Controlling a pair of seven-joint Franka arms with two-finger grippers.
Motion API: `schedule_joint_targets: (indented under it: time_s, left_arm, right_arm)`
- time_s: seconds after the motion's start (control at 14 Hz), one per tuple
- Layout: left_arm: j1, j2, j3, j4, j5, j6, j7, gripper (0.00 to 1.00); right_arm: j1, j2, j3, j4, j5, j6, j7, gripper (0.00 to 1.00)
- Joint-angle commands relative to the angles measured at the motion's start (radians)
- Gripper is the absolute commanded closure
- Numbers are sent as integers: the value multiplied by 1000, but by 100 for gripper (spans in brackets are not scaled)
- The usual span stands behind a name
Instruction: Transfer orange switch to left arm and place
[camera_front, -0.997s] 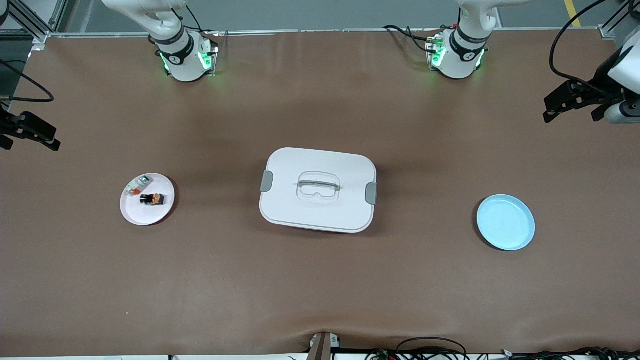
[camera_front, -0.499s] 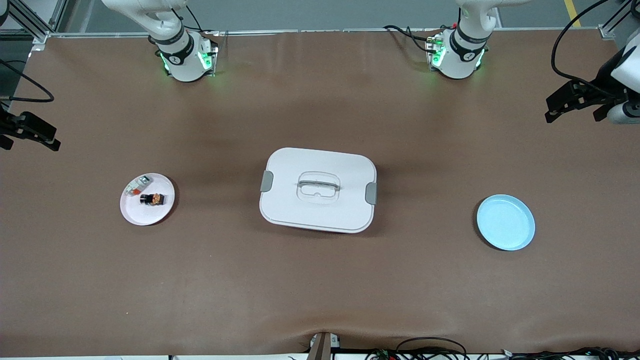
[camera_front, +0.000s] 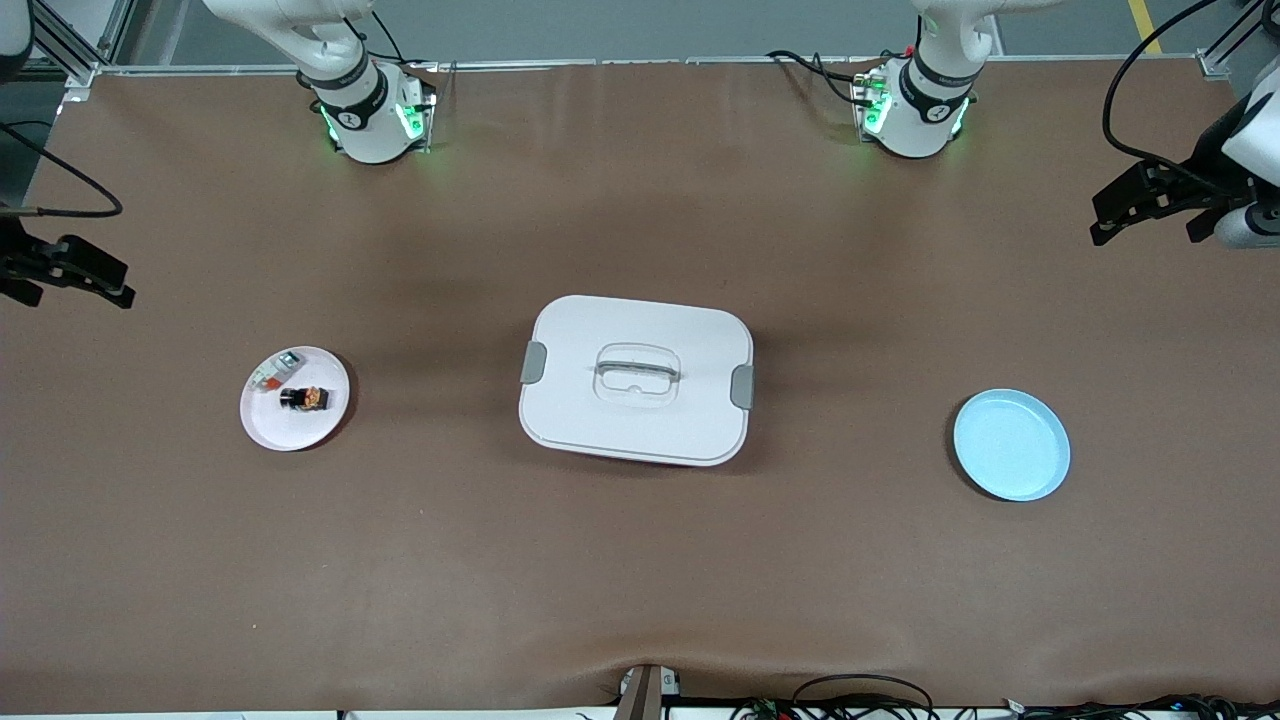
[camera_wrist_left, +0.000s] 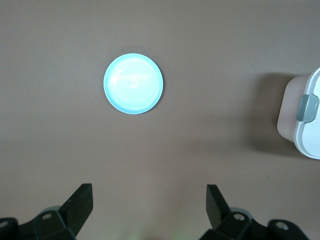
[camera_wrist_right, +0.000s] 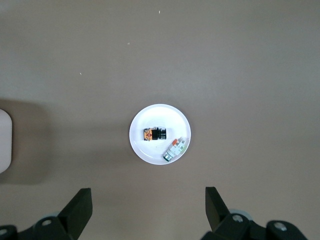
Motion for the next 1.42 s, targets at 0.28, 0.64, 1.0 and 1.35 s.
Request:
schedule_joint_targets:
  time_s: [0.28,0.64,1.0,1.35]
  left_arm:
    - [0,-5,0,10,-2,-13,18,0]
    - [-5,9,-2,6,-2,-10,18,0]
    - [-6,10,-2,7,-2,-7,18,0]
    - [-6,10,-5,7,-2,-5,17,0]
  right_arm:
    - [1,86,0,-92,7,128,15,0]
    - [4,109,0,-250,9,326,119,0]
    - [-1,201,0,-269,10,426,122,0]
    - [-5,304,0,-270,9,470,102,0]
